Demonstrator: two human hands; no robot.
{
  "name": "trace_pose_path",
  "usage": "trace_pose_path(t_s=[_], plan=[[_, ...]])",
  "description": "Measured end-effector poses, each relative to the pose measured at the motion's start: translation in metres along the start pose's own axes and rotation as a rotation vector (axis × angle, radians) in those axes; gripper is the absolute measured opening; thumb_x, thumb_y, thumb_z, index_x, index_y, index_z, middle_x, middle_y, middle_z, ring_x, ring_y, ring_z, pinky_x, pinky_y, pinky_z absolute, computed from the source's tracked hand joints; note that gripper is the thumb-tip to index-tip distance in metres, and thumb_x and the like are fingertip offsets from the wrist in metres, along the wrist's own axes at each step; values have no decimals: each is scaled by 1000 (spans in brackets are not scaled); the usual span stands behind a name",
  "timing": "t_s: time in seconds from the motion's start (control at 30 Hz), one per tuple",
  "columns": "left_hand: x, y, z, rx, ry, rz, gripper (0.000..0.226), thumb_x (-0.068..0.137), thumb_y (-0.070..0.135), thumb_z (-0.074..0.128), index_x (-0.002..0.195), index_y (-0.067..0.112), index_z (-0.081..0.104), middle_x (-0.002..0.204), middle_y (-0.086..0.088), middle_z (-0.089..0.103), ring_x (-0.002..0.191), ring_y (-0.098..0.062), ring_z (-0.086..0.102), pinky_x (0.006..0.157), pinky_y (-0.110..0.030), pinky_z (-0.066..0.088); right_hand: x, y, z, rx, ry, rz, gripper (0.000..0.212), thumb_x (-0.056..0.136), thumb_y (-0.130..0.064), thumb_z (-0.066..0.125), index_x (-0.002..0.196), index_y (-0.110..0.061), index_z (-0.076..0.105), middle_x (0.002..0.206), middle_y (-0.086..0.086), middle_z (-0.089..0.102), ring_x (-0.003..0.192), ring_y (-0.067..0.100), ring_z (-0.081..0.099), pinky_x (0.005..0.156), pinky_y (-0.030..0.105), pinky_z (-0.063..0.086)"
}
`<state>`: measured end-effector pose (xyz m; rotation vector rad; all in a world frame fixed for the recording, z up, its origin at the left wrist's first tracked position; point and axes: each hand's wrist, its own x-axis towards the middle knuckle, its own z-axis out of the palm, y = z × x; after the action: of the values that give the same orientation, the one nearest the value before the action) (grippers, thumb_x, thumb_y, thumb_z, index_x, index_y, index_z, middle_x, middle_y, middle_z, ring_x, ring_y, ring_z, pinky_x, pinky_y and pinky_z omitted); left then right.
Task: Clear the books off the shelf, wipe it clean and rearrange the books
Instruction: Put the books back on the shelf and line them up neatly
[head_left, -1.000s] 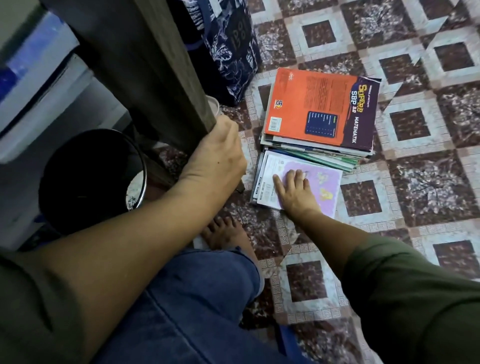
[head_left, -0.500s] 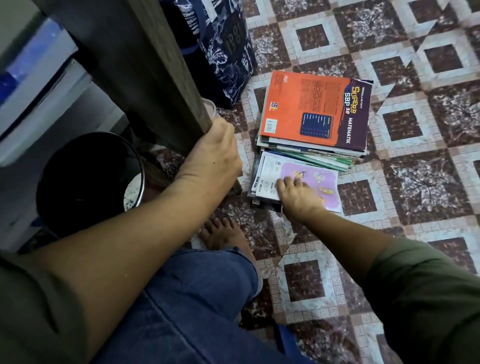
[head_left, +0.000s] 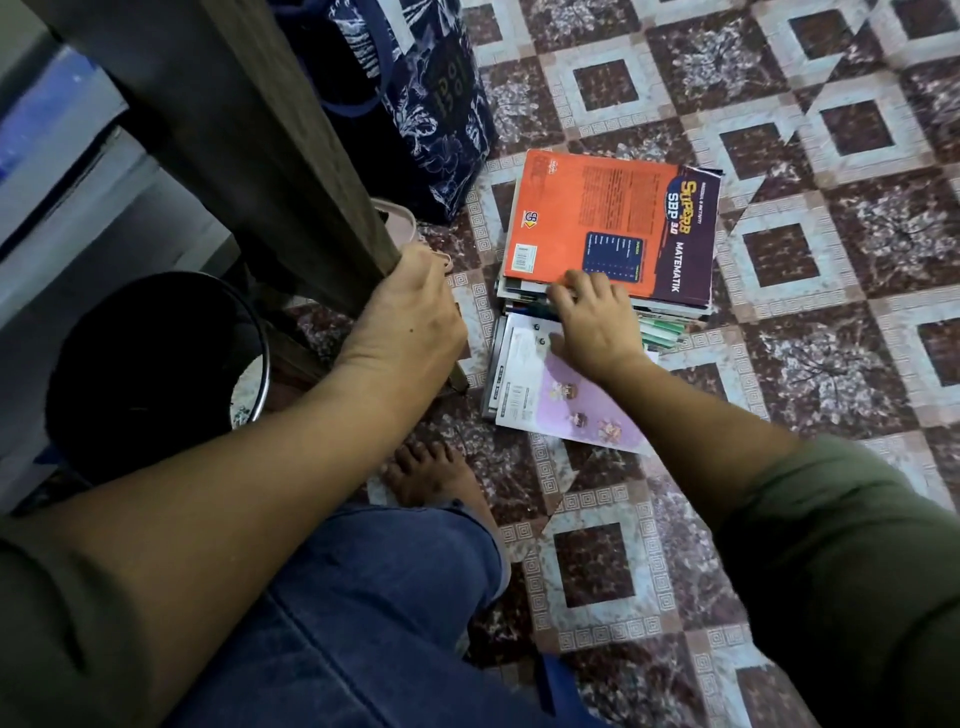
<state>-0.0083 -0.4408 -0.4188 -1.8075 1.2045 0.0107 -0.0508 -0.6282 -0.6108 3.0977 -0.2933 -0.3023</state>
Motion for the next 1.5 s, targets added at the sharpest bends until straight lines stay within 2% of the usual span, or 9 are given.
trace_pose_path(t_s=[0.17,0.33,0.47,0.57,0.8,1.03,1.17,1.33,1.5], plan=[[7,-1,-7,-39,-30,30,26,97,5,29,102,12,53,92,-4,52,91,-23,42,89,-32,29,44,27,-1,-6,-146,121,107,83,-51,67,154,-17,-6,160,17,-7,148,36,-2,119,46,5],[13,-3,-11,-110,-64,46,21,96,4,30,85,17,42,82,-4,41,85,-21,37,78,-32,21,62,35,8,-8,-170,125,101,84,-33,72,153,-14,2,158,21,9,144,40,15,114,50,26],[18,-4,-13,-149,-61,38,21,94,3,34,90,15,50,98,-2,57,92,-22,49,77,-31,24,66,41,-3,-19,-234,76,114,72,-52,77,152,-13,6,154,21,18,138,40,28,100,50,46],[19,-4,-15,-153,-86,25,24,94,4,36,72,12,39,89,-1,52,91,-21,51,75,-32,27,67,46,-9,-46,-273,33,107,78,-55,70,153,-12,5,154,23,17,137,41,30,96,51,47],[20,-2,-11,-149,-51,37,27,95,4,35,109,15,56,109,-2,60,104,-22,54,76,-32,26,63,42,-21,-114,-212,-56,51,102,-22,37,146,-5,18,144,32,35,129,48,43,87,49,51],[15,-8,-10,-137,-8,112,25,96,3,37,104,18,55,105,1,60,105,-22,54,82,-32,31,61,32,-47,61,-149,84,33,93,-3,46,125,-5,41,116,19,57,104,39,59,74,43,48],[9,-10,-11,-130,5,119,20,96,5,40,93,20,53,88,3,56,101,-22,54,84,-33,33,44,51,-108,173,-135,65,42,85,-18,63,123,-8,47,116,20,60,103,37,58,86,43,49],[2,-12,-12,-160,50,127,19,96,12,45,103,20,60,105,6,63,101,-19,56,78,-32,28,-10,49,-174,123,-127,-24,49,80,-30,72,120,-10,51,112,20,62,98,36,59,80,37,46],[-5,-11,-7,-129,79,123,19,97,17,44,102,23,62,103,7,62,98,-18,53,76,-32,26,-52,24,-154,179,-173,-64,52,79,-32,74,119,-14,46,107,10,60,91,28,58,79,34,49]])
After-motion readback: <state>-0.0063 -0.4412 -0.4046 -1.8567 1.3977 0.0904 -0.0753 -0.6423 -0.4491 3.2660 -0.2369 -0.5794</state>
